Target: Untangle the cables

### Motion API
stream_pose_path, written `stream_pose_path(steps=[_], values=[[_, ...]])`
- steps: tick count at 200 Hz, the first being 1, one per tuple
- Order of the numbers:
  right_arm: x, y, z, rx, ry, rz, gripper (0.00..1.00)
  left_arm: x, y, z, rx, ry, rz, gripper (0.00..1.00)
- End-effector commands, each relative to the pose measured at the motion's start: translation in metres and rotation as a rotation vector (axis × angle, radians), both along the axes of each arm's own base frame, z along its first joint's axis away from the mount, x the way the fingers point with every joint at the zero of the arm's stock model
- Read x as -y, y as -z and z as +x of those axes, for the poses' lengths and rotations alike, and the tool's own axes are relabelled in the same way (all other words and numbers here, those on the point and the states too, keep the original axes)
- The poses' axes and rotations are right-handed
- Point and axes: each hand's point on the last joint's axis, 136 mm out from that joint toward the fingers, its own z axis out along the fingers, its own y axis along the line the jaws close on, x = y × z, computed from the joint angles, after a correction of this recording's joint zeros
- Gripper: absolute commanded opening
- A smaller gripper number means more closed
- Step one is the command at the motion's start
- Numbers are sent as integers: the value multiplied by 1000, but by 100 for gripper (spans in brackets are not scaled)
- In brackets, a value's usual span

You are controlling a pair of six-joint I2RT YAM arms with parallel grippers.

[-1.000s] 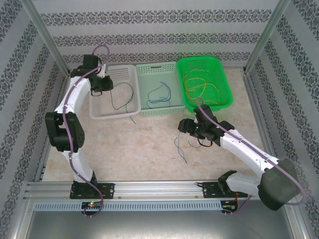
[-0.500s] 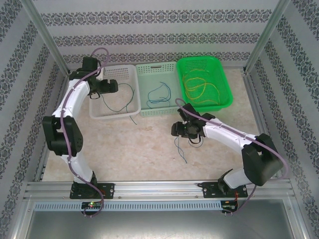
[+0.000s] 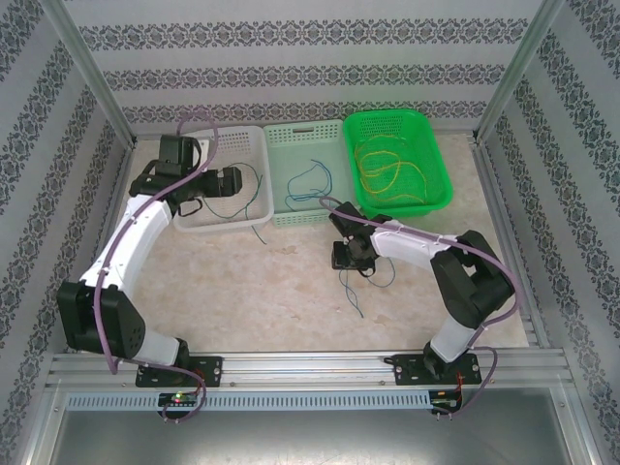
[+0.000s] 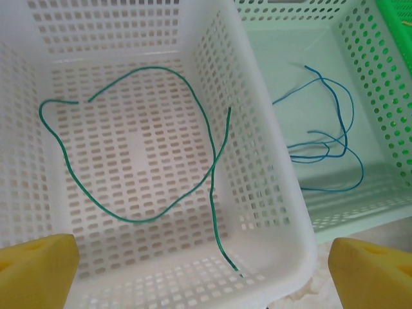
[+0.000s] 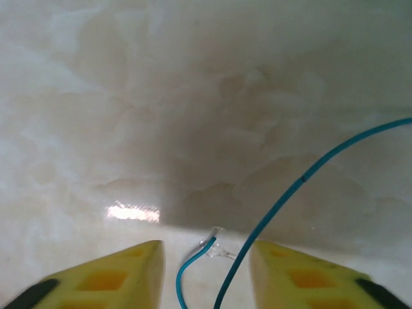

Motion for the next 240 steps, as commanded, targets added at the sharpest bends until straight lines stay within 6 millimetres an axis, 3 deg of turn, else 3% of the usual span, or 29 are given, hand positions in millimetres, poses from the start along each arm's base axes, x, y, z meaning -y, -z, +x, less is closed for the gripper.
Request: stream_pose_path(steps=[1, 20, 36, 63, 86, 114, 135, 160, 204, 240], values=[[-1, -7, 13, 42, -13, -15, 26, 12, -14, -7, 77, 4, -112, 100], [0, -15, 18, 63, -5, -12, 11, 16, -4, -21, 67, 16, -146, 100], [-4, -39, 23, 155, -14, 12, 4, 16, 3, -30, 49, 17, -144, 100], [-26, -114, 36, 396, -34, 183, 0, 28, 1, -37, 65, 69, -196, 100], [-46, -184, 39, 542, -69, 380, 1, 55, -9, -40, 129, 177, -225, 100], [-65, -263, 29, 663, -156, 582, 0, 97, -25, -49, 223, 346, -202, 100], [-72, -305, 20, 735, -218, 674, 0, 115, -32, -52, 254, 397, -211, 100], [-67, -318, 20, 778, -213, 672, 0, 129, -44, -54, 296, 438, -307, 100], [-61, -310, 30, 818, -129, 675, 0, 162, -53, -67, 307, 516, -496, 100], [-64, -305, 34, 816, -119, 665, 0, 176, -55, -75, 338, 523, -575, 100]])
